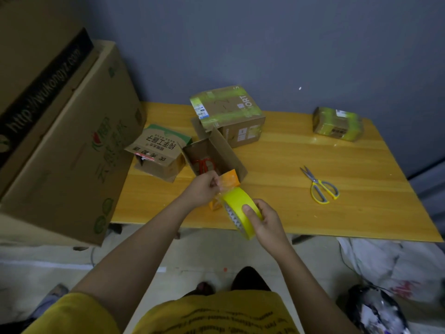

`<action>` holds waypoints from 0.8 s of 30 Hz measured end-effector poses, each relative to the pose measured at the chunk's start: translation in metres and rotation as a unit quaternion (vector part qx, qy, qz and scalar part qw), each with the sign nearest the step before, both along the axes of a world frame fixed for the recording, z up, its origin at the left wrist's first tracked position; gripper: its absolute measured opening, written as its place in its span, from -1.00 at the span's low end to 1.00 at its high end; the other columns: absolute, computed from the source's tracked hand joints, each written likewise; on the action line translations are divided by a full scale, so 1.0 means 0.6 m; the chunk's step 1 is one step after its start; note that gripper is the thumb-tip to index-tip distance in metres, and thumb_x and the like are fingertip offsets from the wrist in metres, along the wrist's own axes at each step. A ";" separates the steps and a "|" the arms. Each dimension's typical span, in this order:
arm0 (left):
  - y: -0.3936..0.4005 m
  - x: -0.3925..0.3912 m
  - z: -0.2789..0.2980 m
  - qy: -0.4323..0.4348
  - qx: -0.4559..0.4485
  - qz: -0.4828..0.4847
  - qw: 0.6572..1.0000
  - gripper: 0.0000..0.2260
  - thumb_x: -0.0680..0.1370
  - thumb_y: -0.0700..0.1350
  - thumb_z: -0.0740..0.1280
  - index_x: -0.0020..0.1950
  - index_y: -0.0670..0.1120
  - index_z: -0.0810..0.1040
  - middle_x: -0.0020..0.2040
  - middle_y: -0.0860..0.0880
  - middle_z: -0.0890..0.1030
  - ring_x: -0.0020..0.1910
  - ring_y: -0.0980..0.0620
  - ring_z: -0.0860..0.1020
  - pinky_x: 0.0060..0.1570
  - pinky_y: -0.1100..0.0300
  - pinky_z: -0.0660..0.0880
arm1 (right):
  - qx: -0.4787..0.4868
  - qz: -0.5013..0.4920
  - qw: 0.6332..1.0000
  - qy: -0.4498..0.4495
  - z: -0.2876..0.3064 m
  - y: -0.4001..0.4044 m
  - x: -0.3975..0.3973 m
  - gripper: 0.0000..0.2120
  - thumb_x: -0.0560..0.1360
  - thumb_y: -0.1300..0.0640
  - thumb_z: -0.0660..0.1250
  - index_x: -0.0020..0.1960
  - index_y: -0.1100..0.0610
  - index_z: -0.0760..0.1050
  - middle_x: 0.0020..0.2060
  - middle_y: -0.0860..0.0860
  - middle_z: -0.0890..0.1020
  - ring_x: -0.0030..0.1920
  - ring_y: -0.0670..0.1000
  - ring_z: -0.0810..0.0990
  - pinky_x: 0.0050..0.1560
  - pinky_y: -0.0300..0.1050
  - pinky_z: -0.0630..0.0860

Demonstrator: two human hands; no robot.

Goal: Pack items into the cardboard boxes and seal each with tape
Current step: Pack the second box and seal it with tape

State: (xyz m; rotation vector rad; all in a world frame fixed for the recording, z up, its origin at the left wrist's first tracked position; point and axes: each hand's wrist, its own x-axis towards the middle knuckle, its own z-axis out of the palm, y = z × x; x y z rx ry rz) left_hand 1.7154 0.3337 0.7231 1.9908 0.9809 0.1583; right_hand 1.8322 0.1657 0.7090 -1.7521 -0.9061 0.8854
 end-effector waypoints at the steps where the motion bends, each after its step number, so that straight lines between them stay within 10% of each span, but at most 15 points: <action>1: 0.003 -0.002 0.005 0.000 0.013 -0.002 1.000 -0.92 0.58 -0.30 0.24 -0.09 -0.16 0.44 -0.23 0.03 0.47 -0.21 0.07 0.45 -0.31 0.26 0.35 | -0.004 -0.008 1.000 0.002 0.000 0.006 -0.004 -0.83 0.59 0.00 0.26 0.00 0.09 0.53 -0.20 0.00 0.59 -0.19 -0.04 0.56 -0.25 -0.19 0.42; 7: 0.034 0.007 0.025 0.028 0.043 -0.015 0.999 -0.95 0.60 -0.25 0.26 -0.06 -0.18 0.46 -0.24 0.13 0.47 -0.25 0.25 0.42 -0.41 0.45 0.35 | -0.067 -0.051 0.996 -0.041 -0.018 0.021 -0.007 -0.75 0.55 -0.09 0.30 0.00 0.08 0.57 -0.19 -0.04 0.62 -0.15 -0.05 0.58 -0.17 -0.13 0.44; 24: 0.064 0.056 -0.028 0.075 0.046 -0.002 0.996 -0.90 0.63 -0.18 0.22 -0.07 -0.17 0.45 -0.14 -0.19 0.56 -0.13 -0.14 0.53 -0.15 -0.03 0.46 | -0.081 -0.093 0.990 -0.065 -0.065 0.062 0.004 -0.77 0.55 -0.07 0.30 -0.06 0.10 0.56 -0.34 -0.02 0.57 -0.40 -0.11 0.47 -0.41 -0.33 0.34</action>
